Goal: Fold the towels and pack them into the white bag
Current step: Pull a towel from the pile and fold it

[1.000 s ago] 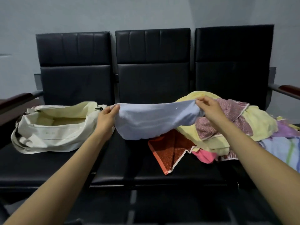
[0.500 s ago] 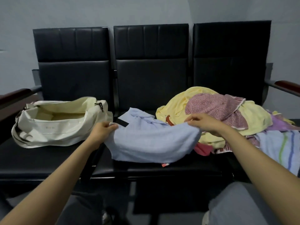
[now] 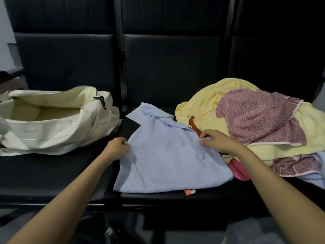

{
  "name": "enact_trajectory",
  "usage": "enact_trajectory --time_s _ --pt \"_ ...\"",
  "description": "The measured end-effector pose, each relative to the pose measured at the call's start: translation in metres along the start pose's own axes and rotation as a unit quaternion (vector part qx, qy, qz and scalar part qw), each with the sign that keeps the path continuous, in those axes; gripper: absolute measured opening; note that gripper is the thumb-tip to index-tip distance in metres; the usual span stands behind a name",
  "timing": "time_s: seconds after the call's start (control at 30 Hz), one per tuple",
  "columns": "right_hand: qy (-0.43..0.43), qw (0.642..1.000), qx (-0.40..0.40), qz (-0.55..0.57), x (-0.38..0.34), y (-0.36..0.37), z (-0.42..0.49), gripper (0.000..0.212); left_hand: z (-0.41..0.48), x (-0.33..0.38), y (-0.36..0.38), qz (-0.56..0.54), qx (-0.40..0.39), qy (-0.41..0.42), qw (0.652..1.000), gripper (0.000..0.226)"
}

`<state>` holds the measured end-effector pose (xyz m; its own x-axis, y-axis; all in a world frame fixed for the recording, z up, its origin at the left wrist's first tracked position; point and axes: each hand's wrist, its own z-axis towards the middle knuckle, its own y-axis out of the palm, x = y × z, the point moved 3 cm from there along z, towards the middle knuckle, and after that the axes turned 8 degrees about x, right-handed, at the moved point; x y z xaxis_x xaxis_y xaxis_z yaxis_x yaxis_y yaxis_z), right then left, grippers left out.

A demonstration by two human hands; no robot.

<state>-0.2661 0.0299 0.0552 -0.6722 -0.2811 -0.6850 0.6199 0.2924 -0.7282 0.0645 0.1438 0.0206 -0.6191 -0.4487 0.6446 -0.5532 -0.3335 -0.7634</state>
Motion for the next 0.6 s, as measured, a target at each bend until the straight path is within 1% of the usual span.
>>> enact_trajectory --time_s 0.03,0.1,0.13,0.17,0.2,0.27,0.33,0.4,0.47,0.53,0.6 --pt "0.0 1.0 -0.014 -0.003 0.003 0.005 0.004 0.012 0.006 -0.003 0.003 0.009 -0.022 -0.014 1.0 0.016" --pt "0.013 1.0 -0.013 -0.009 0.014 0.012 0.012 0.007 0.011 -0.006 0.009 0.024 -0.059 -0.034 0.997 0.016" --pt "0.025 1.0 -0.003 -0.016 0.018 0.013 0.016 0.003 0.013 -0.006 0.01 0.039 -0.056 -0.032 0.997 0.013" --pt "0.037 0.999 0.01 -0.026 0.021 0.014 0.019 0.003 0.015 -0.005 0.01 0.057 -0.045 -0.026 0.997 0.009" --pt "0.05 0.998 0.028 -0.037 0.024 0.014 0.022 0.006 0.016 -0.004 0.01 0.076 -0.027 -0.02 0.997 0.01" --pt "0.073 0.994 0.06 -0.059 0.024 0.015 0.025 0.011 0.017 -0.004 0.009 0.1 0.002 -0.023 0.995 0.021" --pt "0.087 0.989 0.072 -0.092 0.021 0.018 0.028 0.023 0.02 -0.005 0.009 0.102 0.006 -0.039 0.994 0.031" --pt "0.098 0.987 0.07 -0.109 0.019 0.022 0.03 0.028 0.022 -0.007 0.01 0.084 0.011 -0.066 0.994 0.045" --pt "0.124 0.984 0.073 -0.106 0.019 0.025 0.031 0.033 0.023 -0.007 0.013 0.036 0.013 -0.096 0.995 0.051" --pt "0.138 0.981 0.075 -0.115 0.02 0.029 0.033 0.039 0.024 -0.007 0.015 -0.004 0.007 -0.107 0.994 0.046" --pt "0.143 0.979 0.065 -0.127 0.019 0.032 0.034 0.036 0.024 -0.005 0.018 0.014 -0.012 -0.093 0.995 0.028"
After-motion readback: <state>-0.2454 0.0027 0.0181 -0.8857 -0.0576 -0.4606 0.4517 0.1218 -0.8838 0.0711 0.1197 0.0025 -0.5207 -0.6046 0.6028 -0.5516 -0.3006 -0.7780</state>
